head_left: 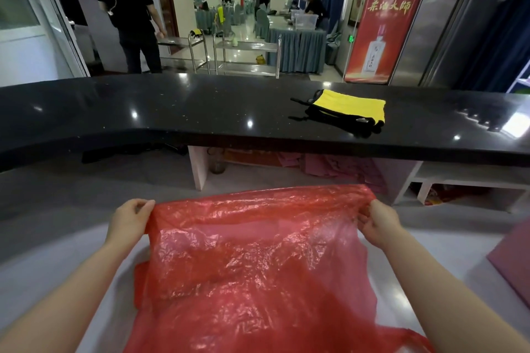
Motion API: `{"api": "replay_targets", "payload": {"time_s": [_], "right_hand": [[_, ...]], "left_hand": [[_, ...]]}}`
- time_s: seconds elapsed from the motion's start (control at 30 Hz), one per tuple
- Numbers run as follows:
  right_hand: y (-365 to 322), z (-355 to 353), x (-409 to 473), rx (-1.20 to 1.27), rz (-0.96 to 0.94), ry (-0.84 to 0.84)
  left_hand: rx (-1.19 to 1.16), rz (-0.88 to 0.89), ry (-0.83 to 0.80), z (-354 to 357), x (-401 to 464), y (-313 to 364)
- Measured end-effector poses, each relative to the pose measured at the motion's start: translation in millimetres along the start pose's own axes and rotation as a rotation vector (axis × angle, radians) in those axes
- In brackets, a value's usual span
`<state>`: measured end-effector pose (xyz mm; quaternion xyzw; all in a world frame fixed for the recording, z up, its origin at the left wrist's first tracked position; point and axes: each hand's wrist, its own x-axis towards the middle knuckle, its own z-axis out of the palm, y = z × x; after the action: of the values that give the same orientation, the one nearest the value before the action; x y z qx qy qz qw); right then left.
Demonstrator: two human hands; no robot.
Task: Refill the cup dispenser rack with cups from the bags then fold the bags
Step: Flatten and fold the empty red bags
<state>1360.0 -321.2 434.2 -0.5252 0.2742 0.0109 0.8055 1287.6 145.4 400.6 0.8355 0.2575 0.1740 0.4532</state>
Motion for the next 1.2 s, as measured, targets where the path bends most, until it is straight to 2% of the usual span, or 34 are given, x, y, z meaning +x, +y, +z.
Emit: {"api": "replay_targets", "payload": {"time_s": [0.13, 0.27, 0.33, 0.43, 0.5, 0.7, 0.93, 0.97, 1.1, 1.2], "right_hand": [[3, 6, 5, 0.02, 0.051, -0.089], [3, 5, 13, 0.025, -0.102, -0.046], [3, 1, 19, 0.031, -0.147, -0.014], [4, -8, 31, -0.021, -0.148, -0.005], [5, -11, 38, -0.071, -0.159, 0.012], [12, -18, 67, -0.168, -0.272, 0.049], [17, -15, 109, -0.218, -0.214, 0.033], [17, -14, 112, -0.28, -0.219, 0.043], [19, -7, 111, -0.848, -0.395, 0.231], [21, 4, 103, -0.879, -0.433, 0.255]], "left_hand": [[-0.237, -0.227, -0.153, 12, -7, -3], [-0.327, -0.324, -0.097, 14, -7, -6], [-0.255, -0.282, -0.048, 13, -5, -7], [0.054, -0.08, 0.033, 13, -3, -9], [0.159, 0.011, 0.036, 14, -2, -11], [0.075, -0.012, 0.031, 19, 12, -10], [-0.122, -0.176, 0.08, 36, 22, -2], [-0.127, -0.173, 0.076, 38, 23, -2], [-0.148, -0.136, 0.011, 46, 25, -3], [-0.133, -0.119, -0.003, 50, 22, -6]]}}
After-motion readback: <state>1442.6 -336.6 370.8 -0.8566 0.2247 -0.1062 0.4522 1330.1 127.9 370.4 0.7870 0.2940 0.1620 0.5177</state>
